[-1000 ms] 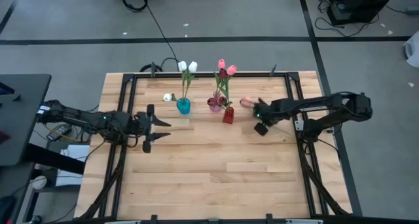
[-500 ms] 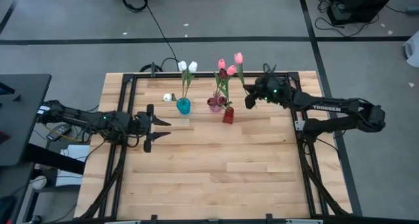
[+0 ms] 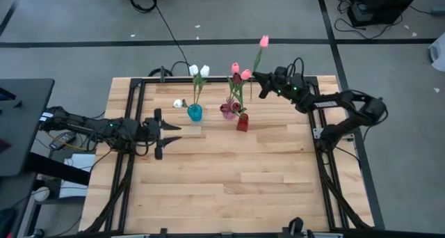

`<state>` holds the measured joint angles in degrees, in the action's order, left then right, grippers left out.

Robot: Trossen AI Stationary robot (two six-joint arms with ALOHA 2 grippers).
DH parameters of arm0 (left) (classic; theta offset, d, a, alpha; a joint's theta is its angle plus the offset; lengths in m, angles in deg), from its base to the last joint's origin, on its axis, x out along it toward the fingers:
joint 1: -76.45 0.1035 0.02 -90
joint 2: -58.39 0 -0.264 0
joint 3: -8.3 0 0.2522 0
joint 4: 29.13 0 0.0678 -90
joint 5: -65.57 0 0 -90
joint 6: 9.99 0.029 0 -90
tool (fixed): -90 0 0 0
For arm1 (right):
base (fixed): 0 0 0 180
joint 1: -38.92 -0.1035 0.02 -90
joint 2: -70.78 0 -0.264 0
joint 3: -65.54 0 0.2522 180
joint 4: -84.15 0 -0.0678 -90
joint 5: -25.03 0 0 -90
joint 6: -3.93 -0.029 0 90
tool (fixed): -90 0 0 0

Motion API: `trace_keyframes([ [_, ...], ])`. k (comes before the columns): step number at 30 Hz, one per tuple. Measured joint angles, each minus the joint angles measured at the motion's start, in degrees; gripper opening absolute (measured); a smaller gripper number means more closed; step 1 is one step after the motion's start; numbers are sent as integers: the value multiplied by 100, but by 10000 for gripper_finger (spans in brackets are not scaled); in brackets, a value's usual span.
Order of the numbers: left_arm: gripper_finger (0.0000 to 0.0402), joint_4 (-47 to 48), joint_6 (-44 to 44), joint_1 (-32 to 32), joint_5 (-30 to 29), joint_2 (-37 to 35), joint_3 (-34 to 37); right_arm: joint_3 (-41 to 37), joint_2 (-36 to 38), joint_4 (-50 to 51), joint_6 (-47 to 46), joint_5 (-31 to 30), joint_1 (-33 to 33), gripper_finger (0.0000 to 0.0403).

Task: Sort flowers into vase by color
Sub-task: Put the pink tulip into the pink vase

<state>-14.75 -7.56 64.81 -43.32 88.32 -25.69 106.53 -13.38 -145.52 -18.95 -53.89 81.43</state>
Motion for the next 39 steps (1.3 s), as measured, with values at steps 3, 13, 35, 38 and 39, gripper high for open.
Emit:
trace_keyframes([
  [3,161,-2,-167,2,-98,0,0,65,-279,-610,-382,189,175,0],
  [13,161,-63,-417,2,-326,0,0,66,-652,-2386,-1470,521,318,0],
  [35,161,-76,35,2,-599,0,-2,528,-671,-2194,-1004,-408,-893,1],
  [38,161,-77,35,2,-599,0,-2,528,-671,-2189,-969,-527,-965,1],
  [39,161,-76,35,2,-599,0,-2,528,-671,-2187,-961,-573,-995,1],
])
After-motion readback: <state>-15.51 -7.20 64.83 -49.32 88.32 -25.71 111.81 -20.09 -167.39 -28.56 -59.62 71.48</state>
